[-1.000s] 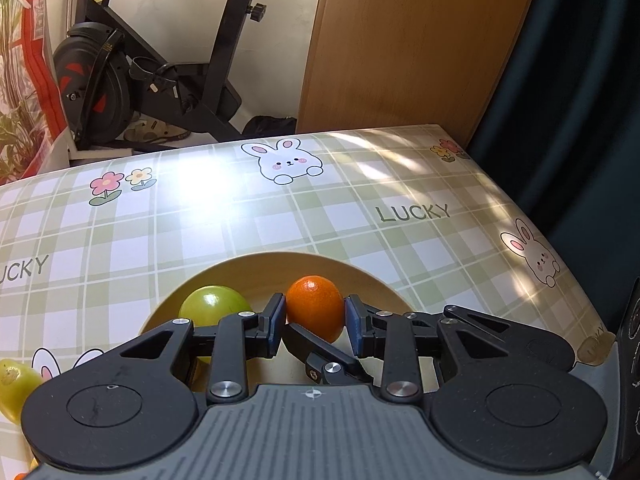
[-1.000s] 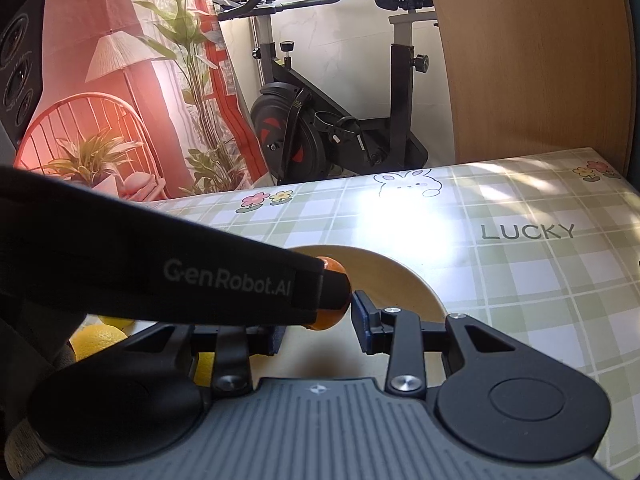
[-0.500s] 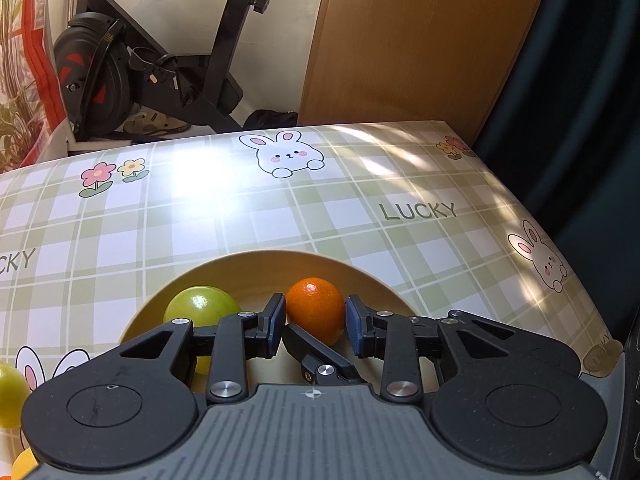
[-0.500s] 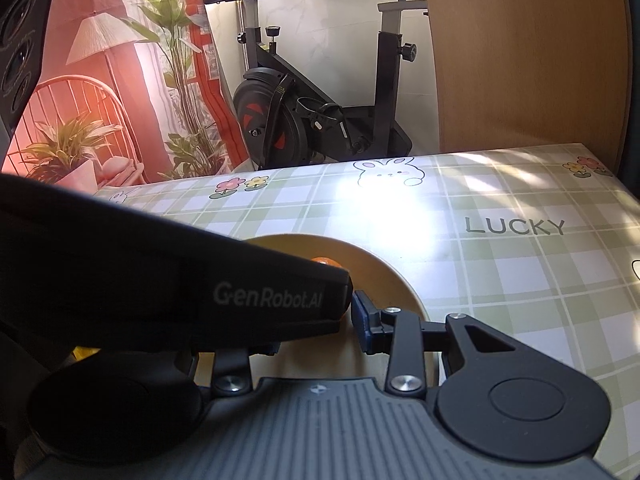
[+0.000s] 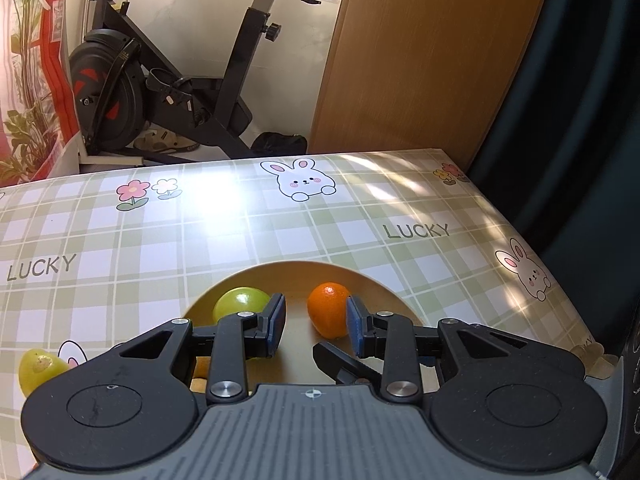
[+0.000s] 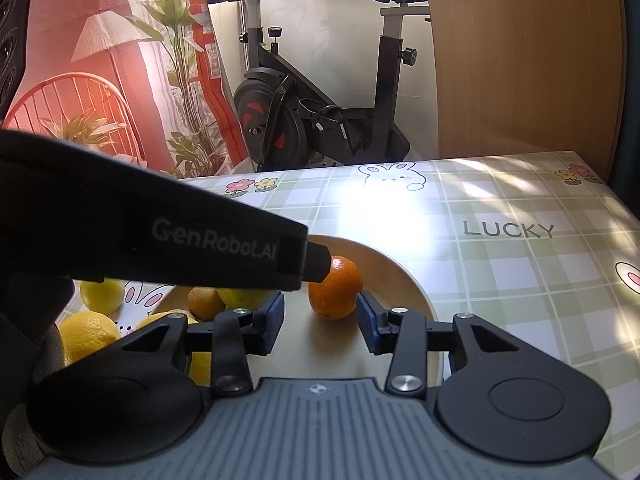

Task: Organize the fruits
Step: 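Move the left tool to the yellow lemon on the table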

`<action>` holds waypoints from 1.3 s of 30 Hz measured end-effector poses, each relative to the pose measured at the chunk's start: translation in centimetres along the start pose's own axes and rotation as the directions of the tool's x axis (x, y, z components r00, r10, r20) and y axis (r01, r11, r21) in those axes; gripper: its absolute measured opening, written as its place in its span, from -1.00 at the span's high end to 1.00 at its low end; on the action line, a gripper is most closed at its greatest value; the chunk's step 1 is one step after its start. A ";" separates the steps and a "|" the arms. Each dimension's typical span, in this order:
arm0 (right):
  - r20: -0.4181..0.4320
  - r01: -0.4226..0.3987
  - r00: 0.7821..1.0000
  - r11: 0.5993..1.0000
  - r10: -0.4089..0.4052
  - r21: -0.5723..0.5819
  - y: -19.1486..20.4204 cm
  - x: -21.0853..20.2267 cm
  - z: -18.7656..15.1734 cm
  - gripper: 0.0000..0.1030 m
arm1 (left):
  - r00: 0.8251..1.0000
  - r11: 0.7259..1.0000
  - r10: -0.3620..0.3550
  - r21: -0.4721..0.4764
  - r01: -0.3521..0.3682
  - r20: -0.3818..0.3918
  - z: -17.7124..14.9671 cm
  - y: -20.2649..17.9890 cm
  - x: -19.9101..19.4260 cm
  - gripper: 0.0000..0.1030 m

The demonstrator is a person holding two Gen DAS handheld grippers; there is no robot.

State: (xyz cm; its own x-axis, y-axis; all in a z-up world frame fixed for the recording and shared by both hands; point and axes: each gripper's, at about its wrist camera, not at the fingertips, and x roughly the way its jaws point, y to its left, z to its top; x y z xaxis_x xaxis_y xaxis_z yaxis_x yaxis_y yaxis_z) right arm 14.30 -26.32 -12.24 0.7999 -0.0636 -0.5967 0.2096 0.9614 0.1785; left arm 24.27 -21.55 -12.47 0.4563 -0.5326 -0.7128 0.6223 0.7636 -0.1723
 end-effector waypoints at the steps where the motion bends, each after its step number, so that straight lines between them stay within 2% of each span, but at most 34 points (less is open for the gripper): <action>1: 0.002 0.000 1.000 1.000 0.000 0.001 0.1 -0.2 0.0 0.17 | 1.000 1.000 0.000 -0.003 0.000 0.006 -0.1 0.2 -0.5 0.32; 10: 0.027 -0.011 1.000 1.000 0.010 0.002 2.2 -3.0 -0.4 0.16 | 0.998 0.999 0.026 0.019 -0.027 0.051 -1.6 2.3 -5.1 0.32; 22: 0.031 -0.054 0.998 0.998 0.054 0.011 6.2 -5.5 -2.0 0.16 | 0.991 0.997 0.069 -0.025 -0.066 0.115 -4.3 6.5 -10.9 0.32; 25: 0.029 -0.063 0.998 0.998 0.063 -0.001 7.3 -5.7 -2.2 0.16 | 0.987 0.995 0.101 -0.022 -0.099 0.125 -5.0 7.1 -11.8 0.32; 27: 0.026 -0.068 0.997 0.998 0.068 -0.011 8.1 -5.8 -2.2 0.16 | 0.982 0.992 0.128 -0.015 -0.128 0.142 -5.5 7.5 -12.5 0.27; 30: 0.018 -0.078 0.997 0.996 0.079 -0.038 9.3 -5.8 -2.1 0.16 | 0.973 0.987 0.159 -0.028 -0.157 0.167 -6.3 8.2 -13.6 0.03; 34: 0.010 -0.078 0.997 0.994 0.079 -0.076 10.7 -5.8 -2.2 0.16 | 0.972 0.985 0.167 -0.062 -0.159 0.166 -7.0 9.4 -14.6 0.03; 39: -0.007 -0.078 0.997 0.994 0.078 -0.082 11.7 -5.4 -2.7 0.16 | 0.966 0.986 0.162 -0.058 -0.153 0.204 -8.2 10.0 -15.7 0.03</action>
State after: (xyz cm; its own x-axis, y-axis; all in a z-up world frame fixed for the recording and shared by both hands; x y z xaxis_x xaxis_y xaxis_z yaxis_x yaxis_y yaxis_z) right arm 10.88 -13.98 -9.07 0.8100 0.0136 -0.5863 0.0995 0.9821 0.1602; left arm 18.13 -2.54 -8.54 0.6710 -0.4649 -0.5777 0.5071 0.8561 -0.1000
